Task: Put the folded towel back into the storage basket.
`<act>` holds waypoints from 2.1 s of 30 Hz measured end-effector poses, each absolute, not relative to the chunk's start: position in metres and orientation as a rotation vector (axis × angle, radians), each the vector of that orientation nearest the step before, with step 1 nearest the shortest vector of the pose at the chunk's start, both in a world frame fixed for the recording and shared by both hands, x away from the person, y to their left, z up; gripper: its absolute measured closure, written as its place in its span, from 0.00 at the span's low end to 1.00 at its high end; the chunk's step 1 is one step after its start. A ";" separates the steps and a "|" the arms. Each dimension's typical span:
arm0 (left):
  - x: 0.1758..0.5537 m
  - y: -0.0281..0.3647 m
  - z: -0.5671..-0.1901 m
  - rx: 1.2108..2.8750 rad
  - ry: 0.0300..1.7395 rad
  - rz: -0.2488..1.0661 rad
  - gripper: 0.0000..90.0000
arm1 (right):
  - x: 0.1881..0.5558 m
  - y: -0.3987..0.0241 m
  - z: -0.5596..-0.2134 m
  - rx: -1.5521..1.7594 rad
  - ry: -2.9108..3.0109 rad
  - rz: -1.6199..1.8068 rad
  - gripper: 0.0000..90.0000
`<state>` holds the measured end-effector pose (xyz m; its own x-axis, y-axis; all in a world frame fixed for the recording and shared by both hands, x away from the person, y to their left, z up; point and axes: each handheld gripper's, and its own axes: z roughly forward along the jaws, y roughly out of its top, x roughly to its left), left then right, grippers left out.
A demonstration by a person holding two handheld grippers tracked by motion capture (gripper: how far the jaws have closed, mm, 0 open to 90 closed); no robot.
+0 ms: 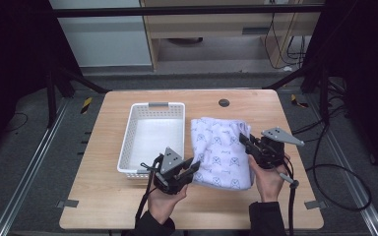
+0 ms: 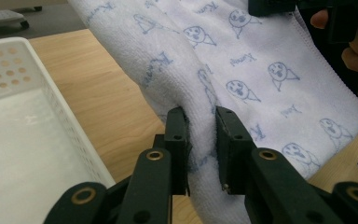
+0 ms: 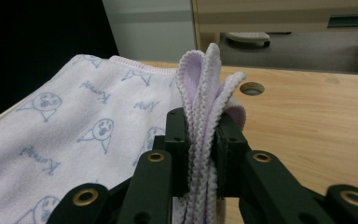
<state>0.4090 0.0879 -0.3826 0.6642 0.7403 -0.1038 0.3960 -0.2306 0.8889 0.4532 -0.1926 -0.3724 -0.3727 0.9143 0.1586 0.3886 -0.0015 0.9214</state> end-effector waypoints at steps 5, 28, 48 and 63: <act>0.410 0.092 -0.377 1.848 0.895 0.431 0.84 | 0.455 -0.188 -0.365 1.331 1.780 1.371 0.87; 0.416 0.140 -0.350 1.806 0.909 0.481 0.84 | 0.468 -0.138 -0.334 1.253 1.780 1.410 0.87; 0.420 0.177 -0.349 1.776 0.956 0.535 0.84 | 0.484 -0.095 -0.327 1.206 1.804 1.427 0.87; 0.425 0.206 -0.352 1.742 1.008 0.568 0.84 | 0.495 -0.059 -0.324 1.171 1.820 1.444 0.87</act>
<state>0.4245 0.2062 -0.3516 0.5419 0.8366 -0.0799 0.3654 -0.1489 0.9188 0.4949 -0.0594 -0.3245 -0.4812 0.8704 0.1045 0.2994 0.0512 0.9527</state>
